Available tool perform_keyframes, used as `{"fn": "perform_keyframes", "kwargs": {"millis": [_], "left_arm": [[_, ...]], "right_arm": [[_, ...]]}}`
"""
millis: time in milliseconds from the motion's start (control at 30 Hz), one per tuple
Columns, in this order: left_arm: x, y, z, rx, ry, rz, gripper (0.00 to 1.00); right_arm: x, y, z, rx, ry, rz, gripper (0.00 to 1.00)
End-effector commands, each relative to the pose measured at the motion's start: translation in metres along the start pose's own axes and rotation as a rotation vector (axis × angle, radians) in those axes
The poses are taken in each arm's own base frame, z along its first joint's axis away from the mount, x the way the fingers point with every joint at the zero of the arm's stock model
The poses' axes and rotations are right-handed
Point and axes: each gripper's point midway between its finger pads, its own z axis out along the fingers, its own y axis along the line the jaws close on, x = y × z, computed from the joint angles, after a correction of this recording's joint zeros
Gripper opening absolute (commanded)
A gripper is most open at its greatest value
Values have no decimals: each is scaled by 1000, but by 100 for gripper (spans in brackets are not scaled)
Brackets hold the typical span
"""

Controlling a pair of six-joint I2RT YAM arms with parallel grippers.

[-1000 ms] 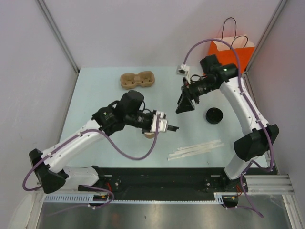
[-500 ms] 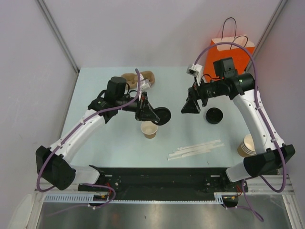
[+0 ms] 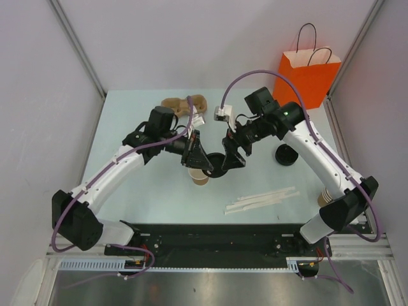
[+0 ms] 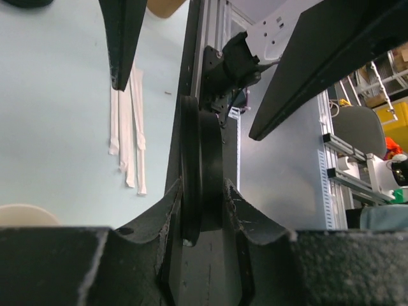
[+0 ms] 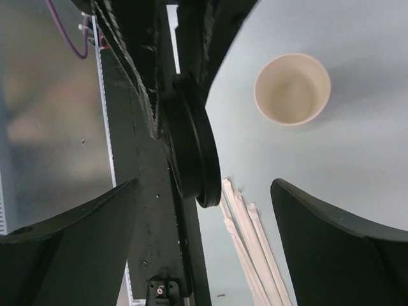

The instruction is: Pack the takeout coffee

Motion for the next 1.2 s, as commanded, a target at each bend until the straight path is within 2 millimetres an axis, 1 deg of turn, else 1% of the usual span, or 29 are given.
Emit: {"fn": "perform_keyframes", "kwargs": {"millis": [0,67,100,133,167,233,267,367,400,467,500,533,567,633,667,733,767,800,833,867,900,933,967,1000,1033,1067,1100,1133,1167], "left_arm": [[-3,-13,0,43,21,53,23],[-5,-13,0,43,16,61,23],[-6,-13,0,40,16,69,23],[-7,-11,0,39,19,84,23],[-9,-12,0,39,17,96,23],[-9,-12,0,40,25,102,23],[-8,-11,0,43,34,91,23],[-5,-9,1,44,53,89,23],[-4,-9,0,44,55,96,23],[-3,-9,0,41,58,96,23],[-3,-8,0,38,58,98,24],[-4,-8,0,36,57,96,25],[-5,-8,0,35,53,97,25],[-11,-6,-3,17,41,100,28],[-16,-7,-4,11,23,105,29],[-28,-2,-10,-24,-19,122,38],[-33,-1,-12,-37,-39,122,41],[-40,-3,-17,-68,-68,124,48],[-51,2,-23,-95,-112,155,53],[-57,1,-27,-113,-144,136,62],[-68,4,-39,-159,-193,147,64],[-79,5,-45,-183,-243,153,67],[-86,7,-52,-211,-277,159,69],[-95,7,-66,-255,-326,176,70],[-106,14,-75,-314,-388,177,70],[-111,16,-82,-349,-422,179,70],[-121,12,-92,-394,-476,211,70],[-126,22,-101,-479,-522,204,70],[-131,26,-108,-526,-554,210,69]], "right_arm": [[2,10,11,-59,27,-20,84],[3,13,14,-91,27,-8,82],[6,12,18,-106,34,6,77],[6,13,19,-119,33,12,76],[5,16,21,-144,28,21,74],[5,17,24,-168,27,31,71],[3,21,25,-192,16,36,69],[3,26,30,-236,14,60,58],[3,26,31,-238,13,60,51],[3,27,32,-249,9,63,45],[2,28,32,-252,4,64,39],[1,29,33,-263,-3,68,36],[0,31,32,-270,-7,70,31],[-3,32,32,-282,-18,80,29],[-4,31,31,-283,-25,88,27],[-8,30,29,-297,-52,109,25],[-10,24,25,-289,-71,125,24],[-16,22,21,-303,-103,126,22],[-19,19,16,-304,-121,157,22],[-22,9,9,-293,-149,180,20],[-28,5,3,-312,-190,186,20],[-32,3,-2,-318,-211,220,20],[-34,-8,-11,-306,-241,253,18],[-42,-13,-16,-314,-283,233,18],[-45,-18,-20,-307,-305,244,18],[-51,-18,-28,-305,-323,310,18],[-55,-35,-30,-269,-376,274,18],[-58,-41,-32,-250,-400,307,18],[-63,-43,-36,-236,-422,381,18]]}}
